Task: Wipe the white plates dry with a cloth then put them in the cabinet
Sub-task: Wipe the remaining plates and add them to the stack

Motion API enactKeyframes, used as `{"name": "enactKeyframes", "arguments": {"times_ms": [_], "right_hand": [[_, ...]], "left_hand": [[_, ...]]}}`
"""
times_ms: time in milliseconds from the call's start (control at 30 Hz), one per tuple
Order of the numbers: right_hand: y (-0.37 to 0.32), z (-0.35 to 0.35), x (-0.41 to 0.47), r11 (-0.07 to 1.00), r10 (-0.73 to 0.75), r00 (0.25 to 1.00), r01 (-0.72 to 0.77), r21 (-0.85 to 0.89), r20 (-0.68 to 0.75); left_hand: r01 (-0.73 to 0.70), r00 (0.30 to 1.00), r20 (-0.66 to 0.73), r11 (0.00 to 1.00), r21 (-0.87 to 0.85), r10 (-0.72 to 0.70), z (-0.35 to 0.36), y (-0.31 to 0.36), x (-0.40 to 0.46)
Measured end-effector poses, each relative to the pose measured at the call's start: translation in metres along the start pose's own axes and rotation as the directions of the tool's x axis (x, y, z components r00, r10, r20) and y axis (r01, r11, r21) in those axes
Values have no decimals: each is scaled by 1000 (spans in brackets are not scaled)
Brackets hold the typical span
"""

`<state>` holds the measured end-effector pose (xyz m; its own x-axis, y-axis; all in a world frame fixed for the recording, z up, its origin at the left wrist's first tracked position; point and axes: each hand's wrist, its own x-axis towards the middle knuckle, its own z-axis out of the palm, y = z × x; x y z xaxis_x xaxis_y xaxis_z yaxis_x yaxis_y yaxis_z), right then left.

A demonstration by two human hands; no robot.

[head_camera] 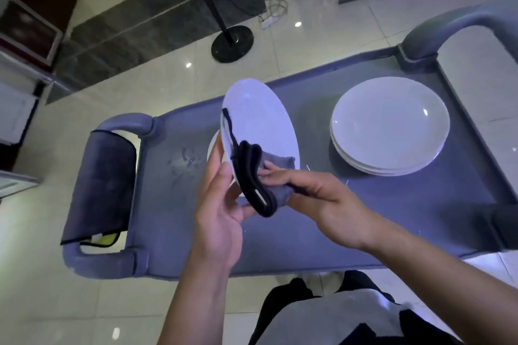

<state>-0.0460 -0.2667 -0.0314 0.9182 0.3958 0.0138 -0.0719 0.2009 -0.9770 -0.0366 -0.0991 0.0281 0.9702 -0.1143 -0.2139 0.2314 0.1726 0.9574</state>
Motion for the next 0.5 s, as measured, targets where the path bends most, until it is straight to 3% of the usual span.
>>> {"name": "enactKeyframes", "arguments": {"times_ms": [167,300,367,433,500], "right_hand": [[-3,-14,-1,966,-41,982,86,-245,183],[-5,-33,-4,948,84,963,2,-318,257],[-1,-42,-10,969,154,973,-114,-221,174],[6,-52,-19,975,223,974,-224,-16,-26],[15,-67,-27,933,317,926,-265,243,-205]], "left_hand": [[-99,978,-196,986,-131,72,-5,-9,-12],[-128,968,-231,986,-106,101,-13,-1,-21],[-139,957,-266,987,-79,113,-19,1,-26],[-147,950,-285,987,-58,125,-24,3,-30],[-140,952,-284,987,-79,113,-27,2,-35]]}}
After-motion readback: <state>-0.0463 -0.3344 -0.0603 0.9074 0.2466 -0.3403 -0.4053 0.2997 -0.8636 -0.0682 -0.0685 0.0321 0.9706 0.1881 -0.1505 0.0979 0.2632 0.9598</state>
